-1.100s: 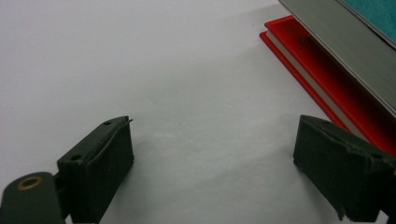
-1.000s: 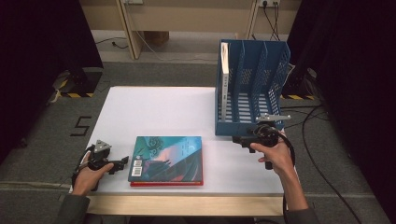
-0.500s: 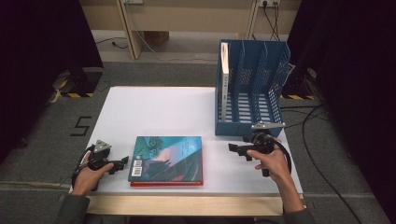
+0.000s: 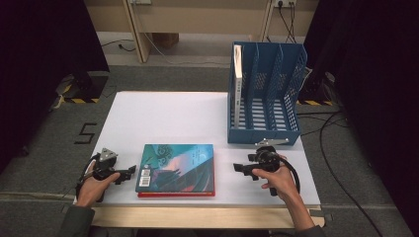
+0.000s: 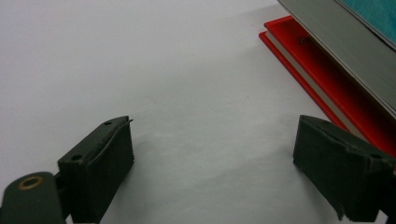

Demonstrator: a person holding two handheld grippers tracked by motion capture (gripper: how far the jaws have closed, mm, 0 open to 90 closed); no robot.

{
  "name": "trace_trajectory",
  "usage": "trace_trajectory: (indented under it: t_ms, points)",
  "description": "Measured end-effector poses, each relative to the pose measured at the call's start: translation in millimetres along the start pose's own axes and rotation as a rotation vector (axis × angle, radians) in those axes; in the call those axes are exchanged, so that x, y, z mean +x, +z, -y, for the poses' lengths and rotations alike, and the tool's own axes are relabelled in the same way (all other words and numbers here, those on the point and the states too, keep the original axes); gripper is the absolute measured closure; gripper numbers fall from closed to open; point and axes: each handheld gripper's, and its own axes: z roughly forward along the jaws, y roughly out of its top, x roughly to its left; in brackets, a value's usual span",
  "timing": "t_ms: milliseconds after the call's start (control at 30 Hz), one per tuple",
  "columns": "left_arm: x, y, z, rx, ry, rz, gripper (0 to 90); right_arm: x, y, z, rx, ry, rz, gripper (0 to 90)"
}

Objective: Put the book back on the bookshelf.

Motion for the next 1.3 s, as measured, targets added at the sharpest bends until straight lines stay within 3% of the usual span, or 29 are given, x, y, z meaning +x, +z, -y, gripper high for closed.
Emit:
trace_trajectory:
  t_ms: [567, 867, 1067, 1167, 1300]
  points:
    - [-2.0, -5.6, -2.2, -0.033, -0.007, 0.003, 14.8, 9.9, 18.6, 4.2, 0.032, -0.005, -0.034, 19.4]
    - [-9.6, -12.2, -7.3, -0.054, -0.012, 0.042, 14.8, 16.3, 24.1, 3.6, 0.027, 0.009, -0.068, 19.4]
    - [-16.9, -12.4, -8.9, -0.038, 0.01, 0.082, 14.8, 19.5, 27.1, 4.1, 0.036, -0.002, -0.072, 19.4]
    - [-19.8, -13.5, -9.7, -0.037, 0.03, 0.066, 18.1, 20.5, 29.7, 4.0, 0.04, -0.001, -0.079, 19.5]
    - [-20.8, -14.8, -10.1, -0.033, 0.027, 0.079, 22.6, 21.2, 32.1, 4.6, 0.051, -0.003, -0.08, 19.7]
